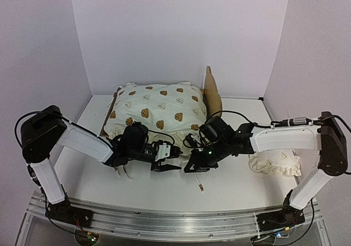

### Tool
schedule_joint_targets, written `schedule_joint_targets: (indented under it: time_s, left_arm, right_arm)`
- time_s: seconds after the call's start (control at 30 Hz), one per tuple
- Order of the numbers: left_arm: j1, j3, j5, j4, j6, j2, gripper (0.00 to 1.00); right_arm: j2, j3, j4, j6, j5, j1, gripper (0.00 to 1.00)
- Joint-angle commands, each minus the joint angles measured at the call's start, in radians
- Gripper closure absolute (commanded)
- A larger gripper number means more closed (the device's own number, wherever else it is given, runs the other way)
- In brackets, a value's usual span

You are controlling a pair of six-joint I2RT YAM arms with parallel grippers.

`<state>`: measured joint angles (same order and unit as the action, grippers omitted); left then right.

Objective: Set up the pet bed

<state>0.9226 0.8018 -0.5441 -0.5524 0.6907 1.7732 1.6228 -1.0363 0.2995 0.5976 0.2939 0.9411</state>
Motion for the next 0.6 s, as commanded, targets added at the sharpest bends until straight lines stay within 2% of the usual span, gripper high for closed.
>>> schedule_joint_targets:
  time_s: [0.0, 0.1, 0.3, 0.4, 0.43, 0.5, 0.57]
  left_arm:
    - [0.011, 0.052, -0.047, -0.019, -0.011, 0.019, 0.48]
    - [0.027, 0.07, -0.043, 0.009, -0.002, 0.031, 0.61]
    - [0.035, 0.084, -0.033, 0.011, -0.006, 0.038, 0.72]
    - [0.036, 0.09, -0.004, -0.007, -0.046, 0.033, 0.95]
    - [0.036, 0.094, 0.007, -0.008, -0.073, 0.031, 0.99]
    - [0.036, 0.099, 0.035, -0.007, -0.143, 0.028, 1.0]
    - [0.036, 0.107, 0.102, 0.01, -0.263, 0.029, 1.0]
  right_arm:
    - [-0.066, -0.038, -0.016, -0.015, 0.03, -0.013, 1.0]
    - [-0.064, -0.046, -0.017, -0.017, 0.03, -0.016, 1.0]
    - [-0.066, -0.051, -0.023, -0.019, 0.03, -0.023, 1.0]
    - [-0.075, -0.04, -0.023, -0.012, 0.014, -0.027, 1.0]
    - [-0.082, -0.033, -0.023, -0.004, -0.001, -0.03, 1.0]
    - [-0.099, -0.008, -0.023, 0.023, -0.059, -0.041, 1.0]
    - [-0.127, 0.029, -0.024, 0.078, -0.16, -0.062, 0.92]
